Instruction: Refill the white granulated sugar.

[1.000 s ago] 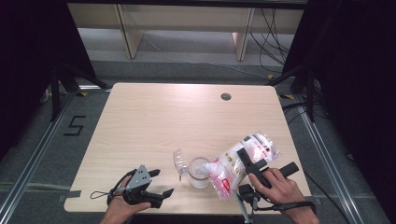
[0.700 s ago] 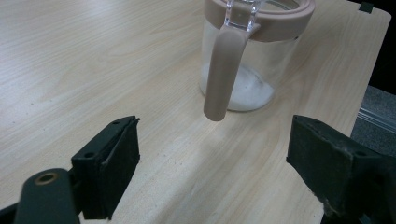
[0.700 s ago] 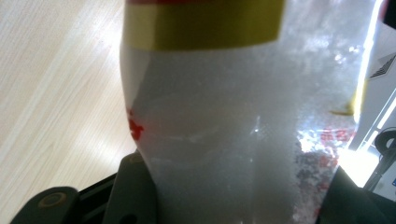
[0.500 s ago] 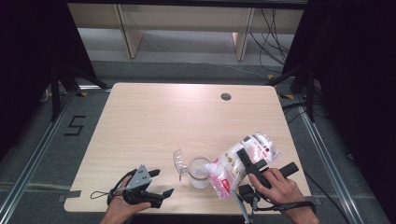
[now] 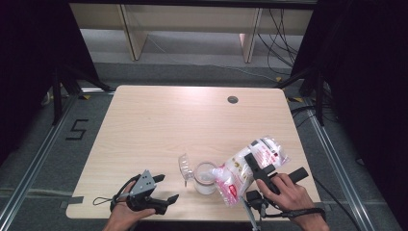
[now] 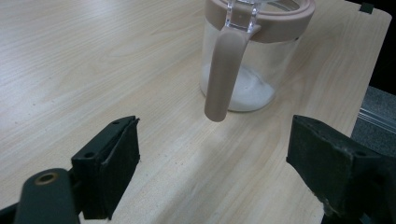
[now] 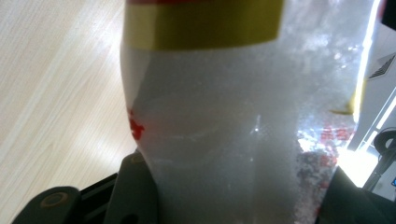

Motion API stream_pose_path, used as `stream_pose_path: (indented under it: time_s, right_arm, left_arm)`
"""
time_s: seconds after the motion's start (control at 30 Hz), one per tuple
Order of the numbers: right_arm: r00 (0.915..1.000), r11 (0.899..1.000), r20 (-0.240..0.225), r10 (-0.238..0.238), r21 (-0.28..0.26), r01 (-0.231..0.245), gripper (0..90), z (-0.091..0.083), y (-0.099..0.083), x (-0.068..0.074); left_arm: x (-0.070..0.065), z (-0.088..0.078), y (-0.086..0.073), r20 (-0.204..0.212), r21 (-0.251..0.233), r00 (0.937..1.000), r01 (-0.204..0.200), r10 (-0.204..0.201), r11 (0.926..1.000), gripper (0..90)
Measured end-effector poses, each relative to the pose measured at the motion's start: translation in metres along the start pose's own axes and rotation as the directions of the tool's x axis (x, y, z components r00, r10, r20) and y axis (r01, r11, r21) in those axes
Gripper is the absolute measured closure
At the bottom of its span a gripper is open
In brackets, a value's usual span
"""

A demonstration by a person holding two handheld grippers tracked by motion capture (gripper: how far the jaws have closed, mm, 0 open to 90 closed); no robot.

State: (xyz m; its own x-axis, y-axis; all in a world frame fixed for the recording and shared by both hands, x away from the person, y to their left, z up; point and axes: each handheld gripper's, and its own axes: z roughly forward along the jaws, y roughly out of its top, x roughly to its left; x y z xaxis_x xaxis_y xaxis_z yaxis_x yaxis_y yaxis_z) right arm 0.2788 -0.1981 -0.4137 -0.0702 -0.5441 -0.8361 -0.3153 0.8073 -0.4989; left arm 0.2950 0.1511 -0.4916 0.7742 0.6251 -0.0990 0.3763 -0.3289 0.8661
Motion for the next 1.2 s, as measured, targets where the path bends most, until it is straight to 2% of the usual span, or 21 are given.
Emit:
stream_pose_path:
  time_s: [0.03,0.13,0.17,0.2,0.27,0.3,0.33,0.4,0.47,0.53,0.57,0.6,0.9,1.03,1.07,1.2]
  right_arm:
    - [1.0,1.0,-0.005,0.001,0.002,-0.001,57.5,0.0,0.0,-0.0001]
    - [0.9987,0.999,-0.01,0.051,0.01,-0.05,57.5,-0.0009,0.0006,0.0028]
    - [0.9998,1.0,-0.004,0.018,0.002,-0.018,57.5,0.0001,-0.0002,0.0011]
    - [0.9992,0.999,-0.007,0.039,0.015,-0.039,57.5,-0.0013,0.001,0.002]
    - [0.9991,0.999,-0.006,0.042,0.011,-0.042,57.6,-0.0015,0.0011,0.0022]
    - [0.9992,0.999,-0.005,0.039,0.01,-0.039,57.6,-0.0012,0.001,0.002]
    - [1.0,1.0,-0.002,-0.001,0.001,0.001,57.6,-0.0001,0.0001,-0.0002]
    - [1.0,1.0,-0.005,0.0,0.002,0.0,57.6,-0.0002,0.0004,0.0]
    - [1.0,1.0,-0.004,0.003,0.001,-0.003,57.7,-0.0002,0.0002,0.0001]
    - [1.0,1.0,-0.004,0.0,0.003,0.0,57.7,-0.0003,0.0002,-0.0001]
    - [0.9992,0.999,-0.007,0.04,0.011,-0.04,57.7,-0.0014,0.001,0.0021]
    - [0.9991,0.999,-0.005,0.041,0.01,-0.041,57.7,-0.0015,0.0009,0.002]
    - [0.9988,0.999,-0.007,0.049,0.009,-0.049,57.8,-0.0013,0.0005,0.0029]
    - [0.9994,0.999,-0.009,0.035,0.008,-0.035,57.8,-0.001,0.001,0.002]
    - [1.0,1.0,-0.003,0.0,0.002,0.0,57.9,-0.0003,0.0003,0.0001]
    - [1.0,1.0,-0.004,-0.002,0.0,0.002,57.9,-0.0004,0.0004,-0.0001]
  left_arm:
    - [-0.0001,0.0,-0.0001,0.0,0.0,1.0,0.001,-0.001,1.0,16.5]
    - [0.0002,-0.0001,0.0,0.001,0.002,1.0,-0.002,0.002,1.0,16.5]
    - [0.0,0.0,0.0,-0.001,-0.001,1.0,0.0,0.0,1.0,16.5]
    - [-0.0004,0.0,-0.0002,-0.001,-0.002,1.0,0.003,-0.003,1.0,16.5]
    - [0.0012,-0.0009,0.0,-0.012,0.018,0.9997,-0.019,0.019,0.9997,16.5]
    - [-0.0004,-0.0001,-0.0001,-0.002,-0.001,1.0,0.004,-0.004,1.0,16.5]
    - [-0.0003,-0.0001,-0.0001,-0.002,-0.001,1.0,0.005,-0.005,1.0,16.5]
    - [0.0006,-0.0006,-0.0001,-0.01,0.009,0.9999,-0.009,0.009,0.9999,16.5]
    - [0.0,0.0001,0.0,0.001,-0.001,1.0,0.0,0.0,1.0,16.5]
    - [0.0005,-0.0006,-0.0001,-0.008,0.009,0.9999,-0.008,0.008,0.9999,16.5]
    - [0.0006,-0.0007,-0.0001,-0.009,0.01,0.9999,-0.01,0.01,0.9999,16.5]
    - [-0.0009,0.0003,-0.0002,-0.001,-0.009,0.9999,0.012,-0.012,0.9999,16.5]
    - [0.0,0.0,-0.0002,-0.001,-0.002,1.0,-0.001,0.001,1.0,16.5]
    - [0.0001,0.0,-0.0003,0.0,-0.002,1.0,0.0,0.0,1.0,16.5]
    - [0.0,-0.0005,-0.0001,-0.006,0.002,1.0,0.0,0.0,1.0,16.5]
    - [0.0005,-0.0003,-0.0001,0.0,-0.002,1.0,0.0,0.0,1.0,16.5]
